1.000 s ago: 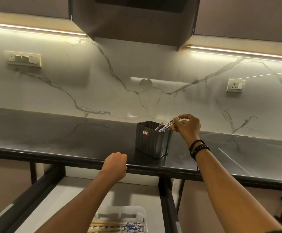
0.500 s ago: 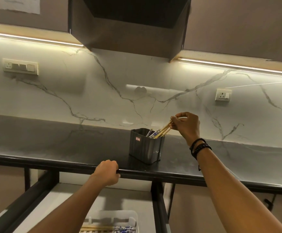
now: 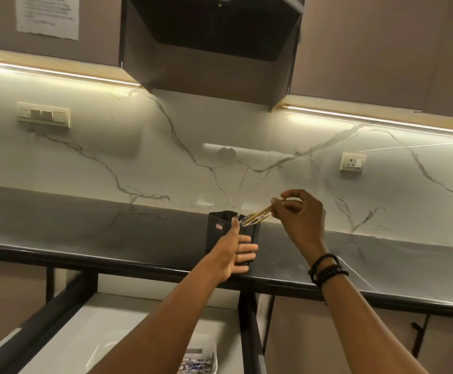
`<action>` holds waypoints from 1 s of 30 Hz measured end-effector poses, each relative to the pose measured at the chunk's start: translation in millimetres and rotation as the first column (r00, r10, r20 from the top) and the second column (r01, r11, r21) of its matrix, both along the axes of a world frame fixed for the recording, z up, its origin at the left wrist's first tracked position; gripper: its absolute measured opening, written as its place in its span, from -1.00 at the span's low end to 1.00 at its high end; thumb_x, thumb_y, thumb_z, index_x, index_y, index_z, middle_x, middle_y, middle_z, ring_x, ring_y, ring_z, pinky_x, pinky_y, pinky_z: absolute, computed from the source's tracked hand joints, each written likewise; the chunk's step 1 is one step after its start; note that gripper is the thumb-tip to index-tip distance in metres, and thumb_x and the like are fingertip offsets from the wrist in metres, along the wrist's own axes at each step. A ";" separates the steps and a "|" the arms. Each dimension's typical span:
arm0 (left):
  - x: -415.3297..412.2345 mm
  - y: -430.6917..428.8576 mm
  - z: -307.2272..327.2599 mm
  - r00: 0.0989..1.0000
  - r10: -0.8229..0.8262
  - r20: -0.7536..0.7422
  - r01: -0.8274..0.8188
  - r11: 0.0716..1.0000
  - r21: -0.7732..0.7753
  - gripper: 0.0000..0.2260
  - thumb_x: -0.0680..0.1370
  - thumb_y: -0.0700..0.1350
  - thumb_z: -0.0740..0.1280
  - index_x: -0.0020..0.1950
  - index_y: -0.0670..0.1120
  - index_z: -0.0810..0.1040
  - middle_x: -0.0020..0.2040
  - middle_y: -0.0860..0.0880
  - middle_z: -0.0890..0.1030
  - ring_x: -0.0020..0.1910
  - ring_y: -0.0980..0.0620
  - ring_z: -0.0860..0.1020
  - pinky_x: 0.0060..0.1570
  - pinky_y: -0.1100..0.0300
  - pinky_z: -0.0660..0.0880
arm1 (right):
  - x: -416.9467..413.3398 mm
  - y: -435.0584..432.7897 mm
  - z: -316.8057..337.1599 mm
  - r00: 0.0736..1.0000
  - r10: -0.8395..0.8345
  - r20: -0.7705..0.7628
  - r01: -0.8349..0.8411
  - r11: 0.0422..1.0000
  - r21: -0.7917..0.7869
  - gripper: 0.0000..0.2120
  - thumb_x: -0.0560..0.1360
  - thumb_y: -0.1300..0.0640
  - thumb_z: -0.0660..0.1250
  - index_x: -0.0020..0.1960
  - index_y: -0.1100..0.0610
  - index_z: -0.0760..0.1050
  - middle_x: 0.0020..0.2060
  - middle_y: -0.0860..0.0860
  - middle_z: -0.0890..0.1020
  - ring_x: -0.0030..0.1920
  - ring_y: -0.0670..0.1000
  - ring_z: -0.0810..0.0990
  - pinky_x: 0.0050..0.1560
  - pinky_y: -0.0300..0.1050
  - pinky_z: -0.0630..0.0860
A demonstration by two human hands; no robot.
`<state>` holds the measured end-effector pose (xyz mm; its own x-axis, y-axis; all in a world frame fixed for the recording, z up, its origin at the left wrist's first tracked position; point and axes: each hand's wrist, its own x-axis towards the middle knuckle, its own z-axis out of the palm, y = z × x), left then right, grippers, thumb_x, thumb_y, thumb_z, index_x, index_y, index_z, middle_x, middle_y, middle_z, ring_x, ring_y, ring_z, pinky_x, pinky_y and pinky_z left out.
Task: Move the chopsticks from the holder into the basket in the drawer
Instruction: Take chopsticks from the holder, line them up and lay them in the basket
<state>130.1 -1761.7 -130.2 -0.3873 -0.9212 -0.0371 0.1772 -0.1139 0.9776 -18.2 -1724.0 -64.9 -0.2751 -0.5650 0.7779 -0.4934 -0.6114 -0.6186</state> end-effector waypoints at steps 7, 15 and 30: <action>-16.8 9.4 30.7 0.917 -0.102 -0.385 0.171 0.974 0.150 -0.48 0.65 0.17 -0.03 0.29 -0.21 0.43 0.12 -0.21 0.59 0.09 -0.13 0.55 0.18 -0.10 0.42 | 26.6 51.8 -54.7 0.985 0.149 -0.083 -0.155 0.985 -0.071 -0.78 0.42 0.15 0.48 0.01 0.01 0.51 -0.14 -0.11 0.66 -0.11 -0.17 0.69 -0.08 -0.34 0.59; -1.8 26.4 18.9 0.885 -0.156 -0.438 0.287 0.924 0.251 -0.63 0.66 -0.11 0.07 0.04 -0.30 0.60 -0.14 -0.22 0.69 -0.18 -0.10 0.69 -0.08 0.02 0.63 | 46.8 85.6 -96.8 0.939 0.254 -0.230 -0.289 0.948 -0.134 -0.60 0.38 0.16 0.54 0.09 -0.13 0.47 -0.02 -0.38 0.64 -0.07 -0.25 0.68 -0.04 -0.40 0.57; 43.4 36.8 -3.2 0.962 -0.088 -0.258 0.106 0.993 0.054 -0.77 0.66 -0.16 0.13 0.22 -0.23 0.47 -0.28 -0.07 0.57 -0.34 0.04 0.55 -0.08 0.11 0.56 | 61.9 85.4 -114.0 0.945 0.328 0.006 -0.328 0.944 -0.014 -0.80 0.46 -0.04 0.36 -0.05 0.07 0.61 -0.21 -0.01 0.72 -0.20 -0.03 0.72 -0.15 -0.16 0.66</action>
